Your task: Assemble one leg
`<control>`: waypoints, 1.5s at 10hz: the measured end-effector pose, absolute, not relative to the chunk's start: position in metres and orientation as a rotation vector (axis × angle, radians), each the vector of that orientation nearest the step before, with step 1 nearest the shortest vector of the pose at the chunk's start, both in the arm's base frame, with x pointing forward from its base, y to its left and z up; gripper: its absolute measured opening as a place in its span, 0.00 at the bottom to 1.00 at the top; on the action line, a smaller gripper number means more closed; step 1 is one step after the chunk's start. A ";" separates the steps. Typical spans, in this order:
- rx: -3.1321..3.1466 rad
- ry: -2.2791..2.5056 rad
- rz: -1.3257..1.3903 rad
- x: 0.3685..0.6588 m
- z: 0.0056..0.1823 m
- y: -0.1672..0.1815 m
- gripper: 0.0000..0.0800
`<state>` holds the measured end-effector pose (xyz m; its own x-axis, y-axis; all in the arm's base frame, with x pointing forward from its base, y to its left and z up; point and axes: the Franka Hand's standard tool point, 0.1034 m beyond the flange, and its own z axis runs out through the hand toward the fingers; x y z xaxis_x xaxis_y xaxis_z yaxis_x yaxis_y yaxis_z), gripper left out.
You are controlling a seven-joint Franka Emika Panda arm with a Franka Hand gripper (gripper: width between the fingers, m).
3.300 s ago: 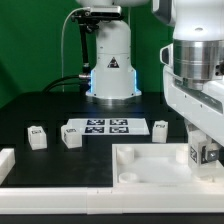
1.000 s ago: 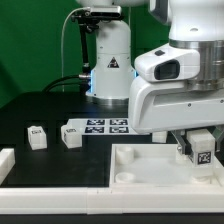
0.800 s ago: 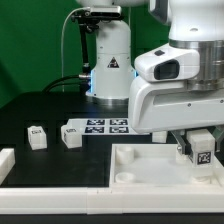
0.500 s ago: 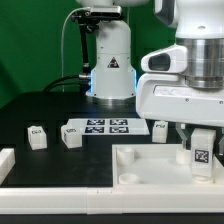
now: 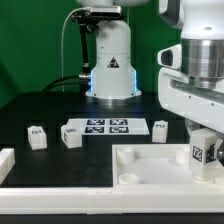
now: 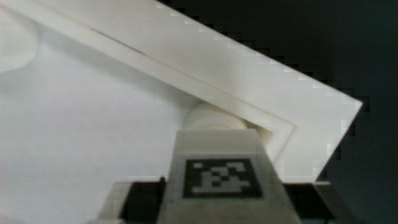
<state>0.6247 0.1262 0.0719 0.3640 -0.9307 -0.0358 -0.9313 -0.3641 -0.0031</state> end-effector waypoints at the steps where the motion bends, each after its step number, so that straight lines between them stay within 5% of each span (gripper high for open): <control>1: -2.485 1.876 0.052 0.625 0.072 0.127 0.36; 2: -2.508 1.846 0.051 0.625 0.072 0.126 0.36; 3: -2.531 1.813 0.052 0.625 0.072 0.127 0.57; 4: -2.536 1.806 0.052 0.625 0.071 0.127 0.57; 6: -2.706 1.532 0.044 0.625 0.072 0.128 0.79; 15: -3.114 -0.123 0.004 0.621 0.072 0.120 0.81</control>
Offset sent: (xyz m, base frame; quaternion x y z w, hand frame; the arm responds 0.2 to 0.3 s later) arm 0.0000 0.0000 0.0000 0.0000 0.0000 0.0000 1.0000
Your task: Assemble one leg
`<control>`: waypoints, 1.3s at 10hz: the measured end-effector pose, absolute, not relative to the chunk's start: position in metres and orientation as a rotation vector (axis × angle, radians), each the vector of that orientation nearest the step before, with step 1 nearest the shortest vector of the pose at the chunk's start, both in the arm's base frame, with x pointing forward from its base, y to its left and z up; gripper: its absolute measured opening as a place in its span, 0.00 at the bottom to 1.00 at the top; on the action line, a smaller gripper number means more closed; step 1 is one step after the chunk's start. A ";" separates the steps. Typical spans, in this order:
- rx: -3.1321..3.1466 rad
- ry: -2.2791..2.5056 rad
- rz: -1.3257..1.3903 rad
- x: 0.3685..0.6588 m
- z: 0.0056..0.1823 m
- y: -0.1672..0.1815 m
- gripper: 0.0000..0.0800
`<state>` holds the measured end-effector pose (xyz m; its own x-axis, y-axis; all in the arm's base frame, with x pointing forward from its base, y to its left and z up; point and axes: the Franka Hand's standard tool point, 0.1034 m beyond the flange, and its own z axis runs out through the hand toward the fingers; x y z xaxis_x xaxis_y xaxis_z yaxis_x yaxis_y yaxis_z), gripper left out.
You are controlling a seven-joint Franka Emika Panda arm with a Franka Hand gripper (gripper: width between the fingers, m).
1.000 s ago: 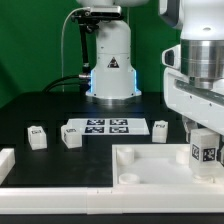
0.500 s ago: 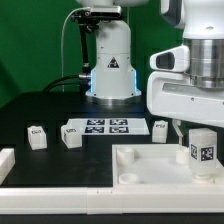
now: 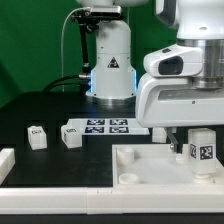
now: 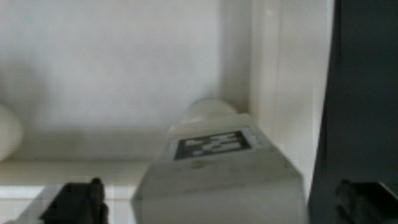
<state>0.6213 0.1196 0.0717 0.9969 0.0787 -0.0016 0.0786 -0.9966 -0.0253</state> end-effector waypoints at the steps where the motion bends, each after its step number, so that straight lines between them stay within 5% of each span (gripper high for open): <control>1: -3.101 -0.388 0.006 0.619 0.072 0.118 0.81; 4: -3.103 -0.365 0.008 0.619 0.071 0.118 0.81; 7: -3.103 -0.364 0.009 0.618 0.070 0.117 0.36; 9: -3.107 -0.326 0.009 0.618 0.070 0.117 0.36; 13: -3.075 0.573 0.018 0.618 0.070 0.123 0.36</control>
Offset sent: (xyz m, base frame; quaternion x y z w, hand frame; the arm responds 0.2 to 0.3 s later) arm 0.0000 0.0000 0.0000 0.0000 0.0000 0.0000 1.0000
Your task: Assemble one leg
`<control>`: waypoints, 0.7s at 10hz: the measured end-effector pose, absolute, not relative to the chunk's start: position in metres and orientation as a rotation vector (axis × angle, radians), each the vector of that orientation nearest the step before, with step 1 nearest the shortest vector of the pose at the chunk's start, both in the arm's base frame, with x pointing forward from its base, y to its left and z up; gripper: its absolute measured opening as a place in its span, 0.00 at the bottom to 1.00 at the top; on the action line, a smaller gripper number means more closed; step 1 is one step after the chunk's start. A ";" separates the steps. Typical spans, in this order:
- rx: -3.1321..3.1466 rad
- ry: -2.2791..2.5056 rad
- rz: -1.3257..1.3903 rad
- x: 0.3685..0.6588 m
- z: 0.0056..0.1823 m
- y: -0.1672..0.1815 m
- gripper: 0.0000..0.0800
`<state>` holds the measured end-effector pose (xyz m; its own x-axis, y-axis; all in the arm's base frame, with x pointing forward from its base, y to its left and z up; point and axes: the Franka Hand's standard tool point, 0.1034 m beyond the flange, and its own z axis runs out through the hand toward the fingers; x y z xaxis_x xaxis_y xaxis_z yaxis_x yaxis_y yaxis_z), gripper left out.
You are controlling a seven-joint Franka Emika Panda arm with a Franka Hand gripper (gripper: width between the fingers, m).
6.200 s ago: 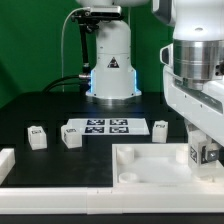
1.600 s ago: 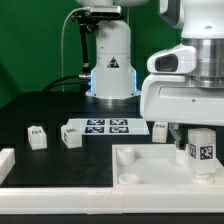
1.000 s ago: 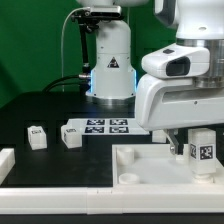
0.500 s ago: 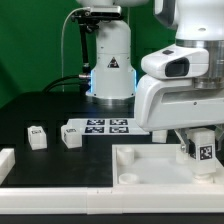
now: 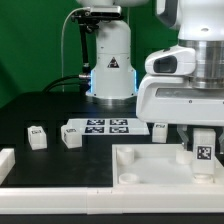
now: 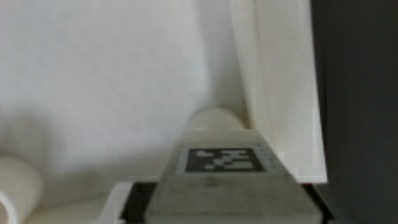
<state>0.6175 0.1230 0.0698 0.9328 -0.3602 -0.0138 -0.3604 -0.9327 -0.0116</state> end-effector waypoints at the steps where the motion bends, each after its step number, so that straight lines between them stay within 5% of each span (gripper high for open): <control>1: -3.024 0.803 0.022 0.619 0.069 0.124 0.36; 7: -2.592 1.714 0.043 0.623 0.070 0.126 0.36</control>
Offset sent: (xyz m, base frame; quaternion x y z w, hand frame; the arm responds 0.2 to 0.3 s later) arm 0.0107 -0.0072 -0.0057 -0.0290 0.0205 0.2562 0.9660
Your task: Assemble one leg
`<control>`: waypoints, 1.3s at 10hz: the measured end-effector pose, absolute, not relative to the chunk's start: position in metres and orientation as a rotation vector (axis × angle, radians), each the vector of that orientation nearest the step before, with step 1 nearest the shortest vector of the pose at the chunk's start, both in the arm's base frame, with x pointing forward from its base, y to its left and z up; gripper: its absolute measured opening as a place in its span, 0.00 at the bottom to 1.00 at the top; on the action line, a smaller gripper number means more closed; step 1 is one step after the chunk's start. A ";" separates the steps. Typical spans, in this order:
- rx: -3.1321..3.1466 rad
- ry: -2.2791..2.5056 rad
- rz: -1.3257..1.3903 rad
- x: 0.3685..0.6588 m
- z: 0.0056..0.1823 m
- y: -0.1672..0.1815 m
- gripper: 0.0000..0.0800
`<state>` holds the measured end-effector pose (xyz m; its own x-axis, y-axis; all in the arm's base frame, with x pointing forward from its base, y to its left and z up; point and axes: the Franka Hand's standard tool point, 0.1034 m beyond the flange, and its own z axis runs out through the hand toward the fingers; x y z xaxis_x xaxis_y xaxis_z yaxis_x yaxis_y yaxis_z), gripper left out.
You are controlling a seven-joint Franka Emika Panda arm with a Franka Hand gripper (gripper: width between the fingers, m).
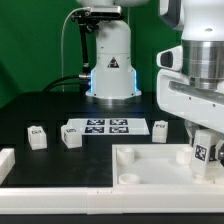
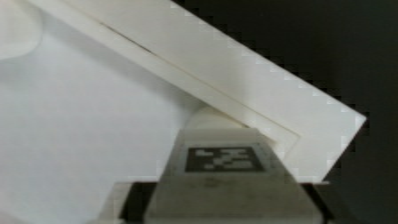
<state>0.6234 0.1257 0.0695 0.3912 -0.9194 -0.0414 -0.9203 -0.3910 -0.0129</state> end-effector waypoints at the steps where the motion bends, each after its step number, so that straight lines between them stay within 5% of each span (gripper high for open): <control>1: -2.514 1.811 0.057 0.623 0.070 0.127 0.36; 2: -2.443 1.903 0.063 0.623 0.069 0.128 0.37; 3: -2.494 1.835 0.062 0.623 0.069 0.128 0.59; 4: -2.524 1.792 0.061 0.623 0.069 0.128 0.59; 6: -2.625 1.635 0.056 0.621 0.068 0.131 0.80; 13: -3.082 0.292 0.023 0.619 0.065 0.122 0.81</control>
Offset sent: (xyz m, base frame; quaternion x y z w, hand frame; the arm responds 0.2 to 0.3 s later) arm 0.0000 0.0000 0.0000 0.0000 0.0000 -0.0899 0.9960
